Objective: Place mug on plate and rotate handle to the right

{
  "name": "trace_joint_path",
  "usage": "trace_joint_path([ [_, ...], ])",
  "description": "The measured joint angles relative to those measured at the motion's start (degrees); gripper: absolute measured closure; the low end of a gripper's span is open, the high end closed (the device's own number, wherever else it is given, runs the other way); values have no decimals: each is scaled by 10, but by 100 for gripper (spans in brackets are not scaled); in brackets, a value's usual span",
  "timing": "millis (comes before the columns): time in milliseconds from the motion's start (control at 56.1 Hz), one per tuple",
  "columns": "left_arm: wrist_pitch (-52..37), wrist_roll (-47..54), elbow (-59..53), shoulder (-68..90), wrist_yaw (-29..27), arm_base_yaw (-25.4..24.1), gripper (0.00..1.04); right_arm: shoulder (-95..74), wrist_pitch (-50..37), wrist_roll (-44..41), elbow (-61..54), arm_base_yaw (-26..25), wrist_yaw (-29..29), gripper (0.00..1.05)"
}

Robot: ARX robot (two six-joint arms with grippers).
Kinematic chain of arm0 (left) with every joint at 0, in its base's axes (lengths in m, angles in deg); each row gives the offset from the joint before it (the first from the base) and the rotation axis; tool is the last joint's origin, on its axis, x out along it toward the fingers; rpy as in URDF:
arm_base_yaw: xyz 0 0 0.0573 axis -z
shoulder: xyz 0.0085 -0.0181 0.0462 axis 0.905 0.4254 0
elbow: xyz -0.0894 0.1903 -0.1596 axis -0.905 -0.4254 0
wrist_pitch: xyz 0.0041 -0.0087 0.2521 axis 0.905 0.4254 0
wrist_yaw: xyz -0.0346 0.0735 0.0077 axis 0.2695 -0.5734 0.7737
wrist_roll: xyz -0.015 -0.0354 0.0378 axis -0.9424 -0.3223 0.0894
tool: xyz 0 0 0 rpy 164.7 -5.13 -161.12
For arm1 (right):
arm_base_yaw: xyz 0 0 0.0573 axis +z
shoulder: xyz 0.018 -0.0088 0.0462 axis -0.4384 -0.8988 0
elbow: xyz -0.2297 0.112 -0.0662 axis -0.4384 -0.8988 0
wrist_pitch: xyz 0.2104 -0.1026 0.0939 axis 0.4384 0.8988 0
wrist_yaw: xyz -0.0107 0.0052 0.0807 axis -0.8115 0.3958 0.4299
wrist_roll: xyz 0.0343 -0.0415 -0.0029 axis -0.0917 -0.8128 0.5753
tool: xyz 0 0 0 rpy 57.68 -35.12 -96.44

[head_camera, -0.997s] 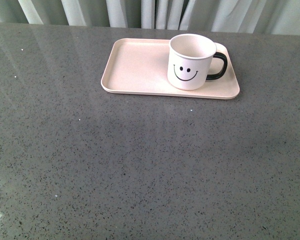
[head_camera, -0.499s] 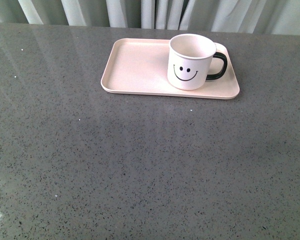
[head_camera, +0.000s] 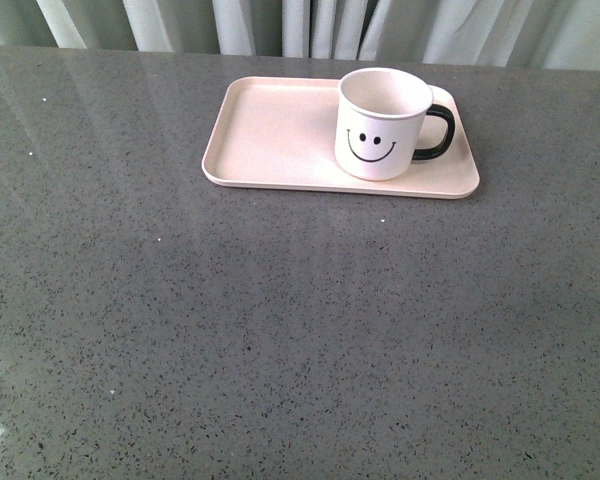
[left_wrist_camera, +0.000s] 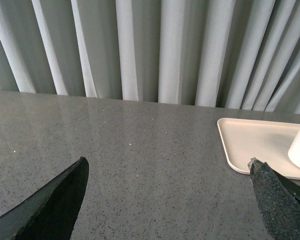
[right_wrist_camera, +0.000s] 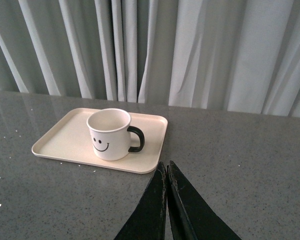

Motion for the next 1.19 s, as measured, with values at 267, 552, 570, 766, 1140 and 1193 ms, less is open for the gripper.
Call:
trace_joint_path([
  [267,0,0,0,0,0,0,9,101,104,0,0,0,0,103],
  [552,0,0,0,0,0,0,9,102,105,0,0,0,0,70],
  [570,0,0,0,0,0,0,9,102,105,0,0,0,0,67],
  [766,0,0,0,0,0,0,9,103,105,0,0,0,0,37],
  [1140,0,0,0,0,0,0,9,103,105,0,0,0,0,9],
  [1193,0,0,0,0,0,0,9,103,105,0,0,0,0,9],
])
